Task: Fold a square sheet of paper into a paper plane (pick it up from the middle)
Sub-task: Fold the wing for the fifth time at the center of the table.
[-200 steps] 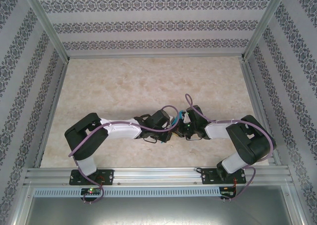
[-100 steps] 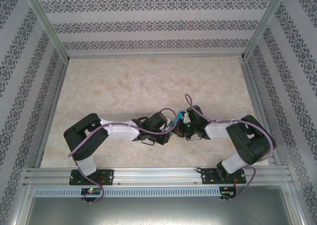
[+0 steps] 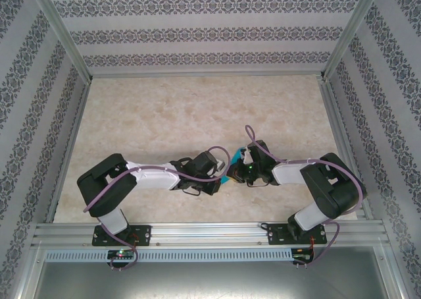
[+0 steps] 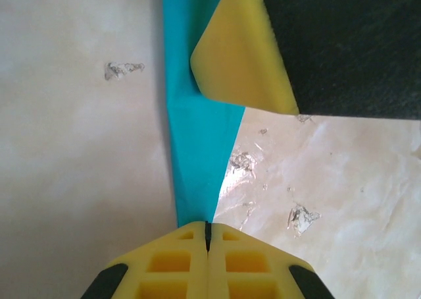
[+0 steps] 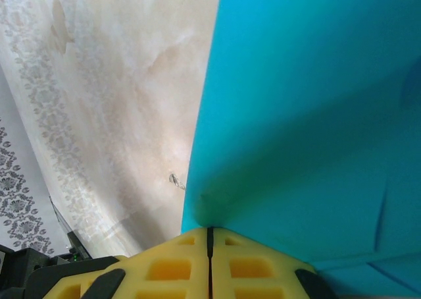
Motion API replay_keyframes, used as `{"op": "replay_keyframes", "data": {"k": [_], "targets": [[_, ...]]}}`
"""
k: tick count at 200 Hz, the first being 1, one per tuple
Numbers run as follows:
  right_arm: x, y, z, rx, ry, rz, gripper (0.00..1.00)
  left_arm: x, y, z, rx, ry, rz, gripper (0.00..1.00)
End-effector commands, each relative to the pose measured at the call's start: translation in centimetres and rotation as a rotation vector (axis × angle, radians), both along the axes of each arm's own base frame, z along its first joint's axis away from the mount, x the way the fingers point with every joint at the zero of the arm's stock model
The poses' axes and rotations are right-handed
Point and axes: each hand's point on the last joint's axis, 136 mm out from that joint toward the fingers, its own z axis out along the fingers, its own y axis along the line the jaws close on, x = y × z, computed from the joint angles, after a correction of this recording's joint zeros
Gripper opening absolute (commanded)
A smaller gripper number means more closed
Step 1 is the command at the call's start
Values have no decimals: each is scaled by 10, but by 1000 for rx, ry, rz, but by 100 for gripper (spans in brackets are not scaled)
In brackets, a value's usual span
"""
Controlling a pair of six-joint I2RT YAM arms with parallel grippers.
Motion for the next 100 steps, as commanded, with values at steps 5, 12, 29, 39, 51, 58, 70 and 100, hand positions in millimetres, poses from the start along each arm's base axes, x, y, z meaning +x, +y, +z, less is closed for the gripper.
{"op": "replay_keyframes", "data": {"k": [5, 12, 29, 39, 51, 58, 70, 100], "targets": [[-19, -23, -28, -112, 93, -18, 7, -19, 30, -21, 104, 73, -15, 5], [-19, -24, -29, -113, 97, -19, 7, -21, 31, -21, 102, 80, -19, 5], [-18, -24, -28, -112, 93, -19, 7, -27, 33, -21, 94, 95, -28, 5], [-17, -24, -28, -112, 92, -21, 7, -30, 35, -23, 99, 102, -32, 5], [-17, -24, -28, -116, 93, -20, 7, -33, 39, -24, 111, 109, -40, 5], [-17, -25, -29, -119, 95, -20, 7, -34, 41, -25, 113, 112, -42, 5], [-17, -26, -30, -121, 96, -20, 7, -39, 41, -22, 99, 122, -53, 5], [-16, -25, -30, -119, 95, -18, 7, -46, 39, -18, 80, 149, -75, 4]]}}
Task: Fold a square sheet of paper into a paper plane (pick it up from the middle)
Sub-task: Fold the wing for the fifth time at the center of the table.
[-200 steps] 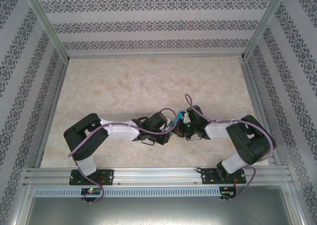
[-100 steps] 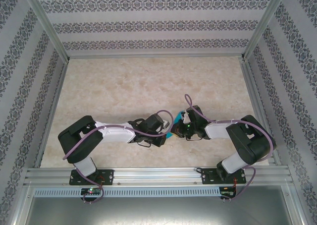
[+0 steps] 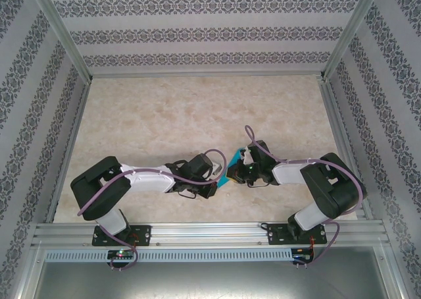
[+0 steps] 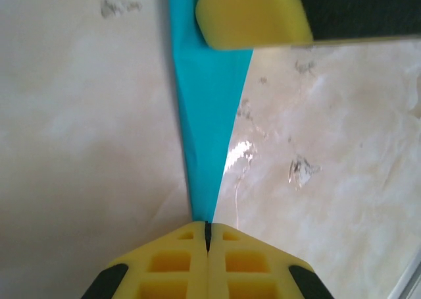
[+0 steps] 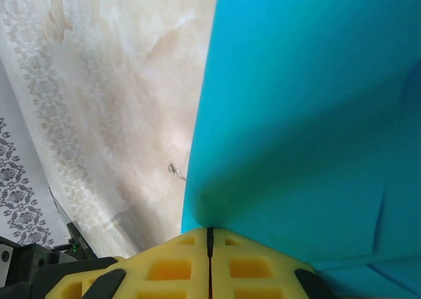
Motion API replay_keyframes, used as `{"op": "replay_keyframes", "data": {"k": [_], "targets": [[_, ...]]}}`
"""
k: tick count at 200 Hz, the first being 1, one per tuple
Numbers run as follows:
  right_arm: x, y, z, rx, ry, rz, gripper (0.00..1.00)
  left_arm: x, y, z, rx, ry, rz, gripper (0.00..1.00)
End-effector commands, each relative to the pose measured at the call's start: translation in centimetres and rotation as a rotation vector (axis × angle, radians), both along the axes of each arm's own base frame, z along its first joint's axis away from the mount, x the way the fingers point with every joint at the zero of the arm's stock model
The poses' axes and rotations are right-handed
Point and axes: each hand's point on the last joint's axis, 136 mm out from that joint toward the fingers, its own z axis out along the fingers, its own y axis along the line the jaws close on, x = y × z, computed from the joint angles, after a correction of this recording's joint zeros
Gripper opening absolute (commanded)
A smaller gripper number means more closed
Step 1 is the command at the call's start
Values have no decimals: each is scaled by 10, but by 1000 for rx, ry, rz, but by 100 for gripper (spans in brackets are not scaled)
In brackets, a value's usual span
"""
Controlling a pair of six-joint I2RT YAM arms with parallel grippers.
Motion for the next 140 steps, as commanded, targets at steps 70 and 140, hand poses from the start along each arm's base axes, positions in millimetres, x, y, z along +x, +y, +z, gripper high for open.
{"op": "replay_keyframes", "data": {"k": [70, 140], "targets": [[-13, -21, -24, -99, 76, -31, 7, 6, 0, 51, -133, 3, 44, 4], [-11, -14, -11, -64, 56, -21, 7, 37, -31, 38, -175, 1, 54, 4]]}}
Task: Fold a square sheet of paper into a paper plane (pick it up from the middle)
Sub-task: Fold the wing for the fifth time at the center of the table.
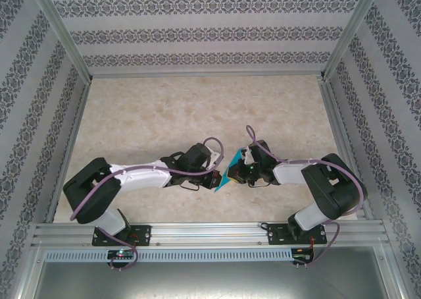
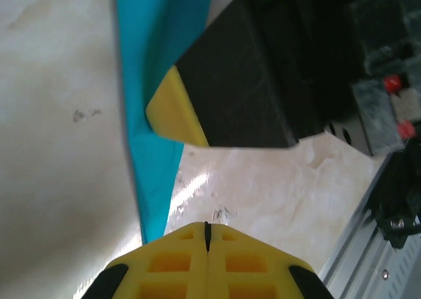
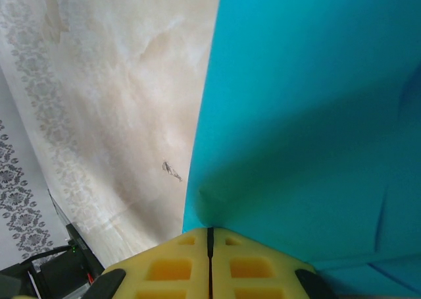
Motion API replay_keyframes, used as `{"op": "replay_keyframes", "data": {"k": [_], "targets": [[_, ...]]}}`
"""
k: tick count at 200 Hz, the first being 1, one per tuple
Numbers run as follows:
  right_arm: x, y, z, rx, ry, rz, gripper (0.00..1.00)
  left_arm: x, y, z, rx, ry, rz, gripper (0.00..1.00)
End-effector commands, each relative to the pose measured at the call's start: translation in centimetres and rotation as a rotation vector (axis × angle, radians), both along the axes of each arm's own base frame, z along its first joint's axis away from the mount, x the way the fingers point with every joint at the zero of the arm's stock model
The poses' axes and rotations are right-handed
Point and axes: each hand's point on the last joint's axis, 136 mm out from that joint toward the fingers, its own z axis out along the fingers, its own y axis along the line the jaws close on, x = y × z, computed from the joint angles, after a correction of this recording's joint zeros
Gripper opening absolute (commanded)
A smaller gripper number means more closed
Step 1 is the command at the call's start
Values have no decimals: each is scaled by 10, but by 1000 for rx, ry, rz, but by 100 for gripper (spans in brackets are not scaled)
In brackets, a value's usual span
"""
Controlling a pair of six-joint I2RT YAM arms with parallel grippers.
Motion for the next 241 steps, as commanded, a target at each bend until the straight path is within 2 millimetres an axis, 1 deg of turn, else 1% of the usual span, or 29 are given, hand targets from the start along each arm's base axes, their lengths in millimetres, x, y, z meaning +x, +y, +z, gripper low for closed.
{"op": "replay_keyframes", "data": {"k": [1, 17, 32, 52, 80, 101, 129, 147, 166, 181, 198, 219, 233, 241], "targets": [[-10, -12, -12, -60, 46, -15, 7, 11, -9, -6, -17, 6, 8, 4], [-10, -12, -11, -57, 47, -18, 7, 16, -12, -10, -21, -1, 10, 4], [-10, -11, -11, -53, 48, -17, 7, 15, -15, -16, -19, 15, 4, 4], [-8, -11, -9, -51, 43, -21, 7, 10, -13, -31, -3, 47, -8, 4], [-6, -11, -7, -47, 39, -25, 7, 1, -3, -50, 53, 78, -22, 4], [-3, -12, -7, -44, 35, -34, 8, -6, 10, -64, 113, 92, -30, 4], [3, -18, -7, -41, 32, -58, 9, -16, 28, -80, 185, 110, -37, 4], [8, -28, -7, -49, 29, -85, 10, -22, 37, -87, 211, 122, -39, 3], [17, -37, -1, -36, 15, -111, 11, -27, 45, -93, 236, 132, -39, 3], [24, -39, 13, -22, -12, -116, 11, -29, 46, -95, 235, 135, -39, 3], [28, -32, 34, 8, -47, -102, 12, -29, 46, -96, 232, 135, -39, 3], [23, -15, 55, 47, -75, -84, 12, -27, 44, -95, 225, 129, -41, 3], [20, -3, 58, 68, -81, -86, 12, -26, 42, -95, 218, 128, -39, 3], [18, 2, 54, 73, -73, -85, 12, -26, 41, -95, 215, 129, -39, 3]]}}
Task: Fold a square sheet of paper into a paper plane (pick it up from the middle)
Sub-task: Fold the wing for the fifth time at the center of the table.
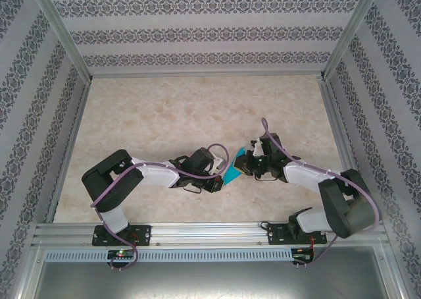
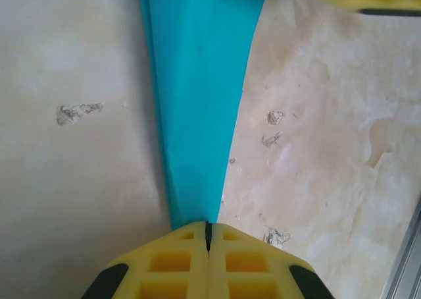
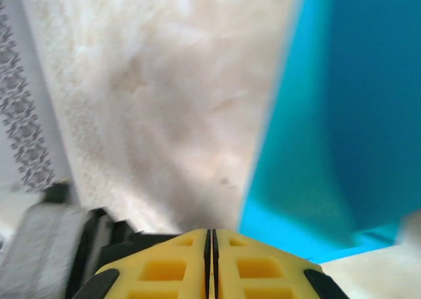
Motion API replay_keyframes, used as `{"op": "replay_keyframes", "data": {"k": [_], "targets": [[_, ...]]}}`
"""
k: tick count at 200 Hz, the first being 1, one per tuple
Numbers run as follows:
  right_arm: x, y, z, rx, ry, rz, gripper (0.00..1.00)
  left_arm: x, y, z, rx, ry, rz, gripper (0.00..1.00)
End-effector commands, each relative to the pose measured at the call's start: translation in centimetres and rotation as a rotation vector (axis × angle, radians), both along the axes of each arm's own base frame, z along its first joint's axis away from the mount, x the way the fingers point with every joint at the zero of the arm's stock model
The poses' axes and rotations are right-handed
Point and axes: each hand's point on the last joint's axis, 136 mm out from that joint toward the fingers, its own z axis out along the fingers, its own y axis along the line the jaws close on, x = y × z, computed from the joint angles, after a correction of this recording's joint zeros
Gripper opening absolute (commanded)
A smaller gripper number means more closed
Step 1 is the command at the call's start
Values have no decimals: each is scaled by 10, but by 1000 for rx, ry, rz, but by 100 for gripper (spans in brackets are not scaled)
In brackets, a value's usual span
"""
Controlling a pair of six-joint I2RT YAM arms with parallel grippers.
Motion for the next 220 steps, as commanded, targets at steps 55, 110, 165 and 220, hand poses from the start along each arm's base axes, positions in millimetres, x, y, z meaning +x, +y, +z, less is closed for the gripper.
{"op": "replay_keyframes", "data": {"k": [55, 110, 165, 220], "targets": [[13, 33, -20, 40, 31, -14, 10, -25, 42, -47, 177, 112, 16, 2], [23, 4, -50, -98, 75, -42, 10, -31, 50, -51, 193, 125, 16, 2], [45, -26, -55, -194, 84, -69, 11, -41, 60, -60, 229, 149, 5, 1], [75, -49, -54, -226, 74, -96, 11, -52, 71, -70, 253, 176, -1, 1]]}}
